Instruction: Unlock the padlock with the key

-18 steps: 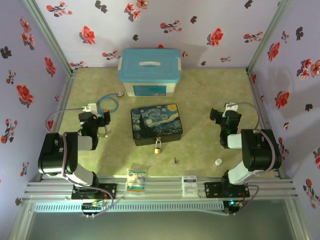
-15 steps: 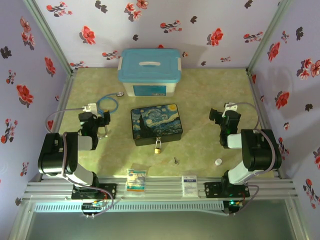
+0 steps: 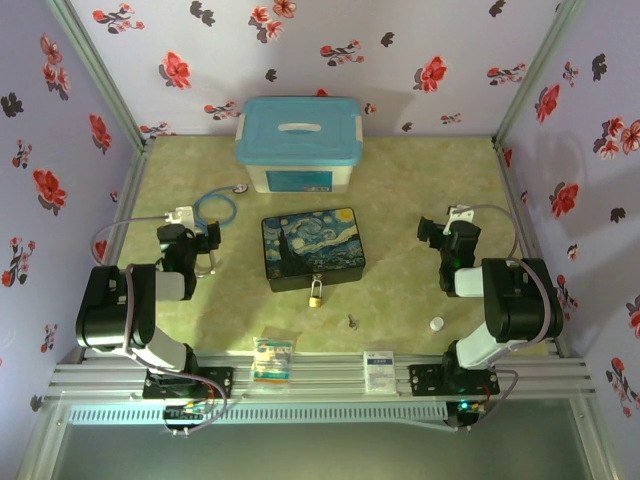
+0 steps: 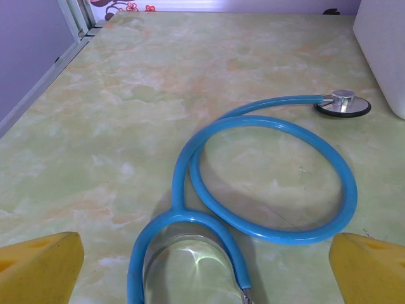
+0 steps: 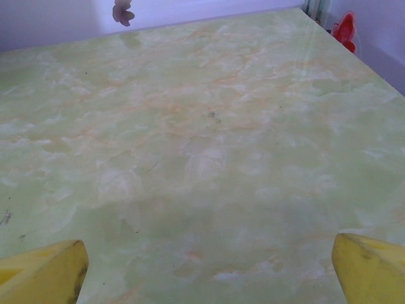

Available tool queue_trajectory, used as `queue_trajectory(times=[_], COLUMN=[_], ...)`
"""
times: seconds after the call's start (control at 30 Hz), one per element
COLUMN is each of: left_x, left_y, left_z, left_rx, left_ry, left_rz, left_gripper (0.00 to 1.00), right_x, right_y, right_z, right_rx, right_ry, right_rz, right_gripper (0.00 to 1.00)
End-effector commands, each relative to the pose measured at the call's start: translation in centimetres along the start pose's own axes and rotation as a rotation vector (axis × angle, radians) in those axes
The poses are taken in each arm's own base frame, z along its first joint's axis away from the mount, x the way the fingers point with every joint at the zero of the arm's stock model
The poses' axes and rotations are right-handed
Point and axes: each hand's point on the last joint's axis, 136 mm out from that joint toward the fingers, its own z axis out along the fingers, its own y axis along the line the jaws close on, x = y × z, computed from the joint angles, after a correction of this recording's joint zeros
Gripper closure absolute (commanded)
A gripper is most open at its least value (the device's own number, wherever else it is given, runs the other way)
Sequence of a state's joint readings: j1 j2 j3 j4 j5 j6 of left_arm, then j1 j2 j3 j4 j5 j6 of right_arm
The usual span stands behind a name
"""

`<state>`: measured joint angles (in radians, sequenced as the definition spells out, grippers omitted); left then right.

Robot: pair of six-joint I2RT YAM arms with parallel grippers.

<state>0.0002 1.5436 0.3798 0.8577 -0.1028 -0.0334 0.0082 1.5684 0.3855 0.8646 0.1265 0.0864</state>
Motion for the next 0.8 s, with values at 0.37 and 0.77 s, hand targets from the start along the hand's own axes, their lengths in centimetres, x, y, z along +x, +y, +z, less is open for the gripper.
queue_trajectory(times=[0.37, 0.77], left_x=[-1.3, -3.7], left_y=[0.0, 1.8], left_z=[0.2, -2.7], left_rx=[0.004, -0.058], left_ry=[-0.037, -0.121], left_rz=[0.012, -0.057], left_gripper=[0.0, 0.0], right_x=[-1.0, -4.0], right_y=[0.1, -0.5], right_z=[0.1, -2.3], right_rx=[-0.006, 0.026], right_ry=[-0.025, -0.067], right_rz=[0.005, 0.018], right_gripper=[0.01, 0.01])
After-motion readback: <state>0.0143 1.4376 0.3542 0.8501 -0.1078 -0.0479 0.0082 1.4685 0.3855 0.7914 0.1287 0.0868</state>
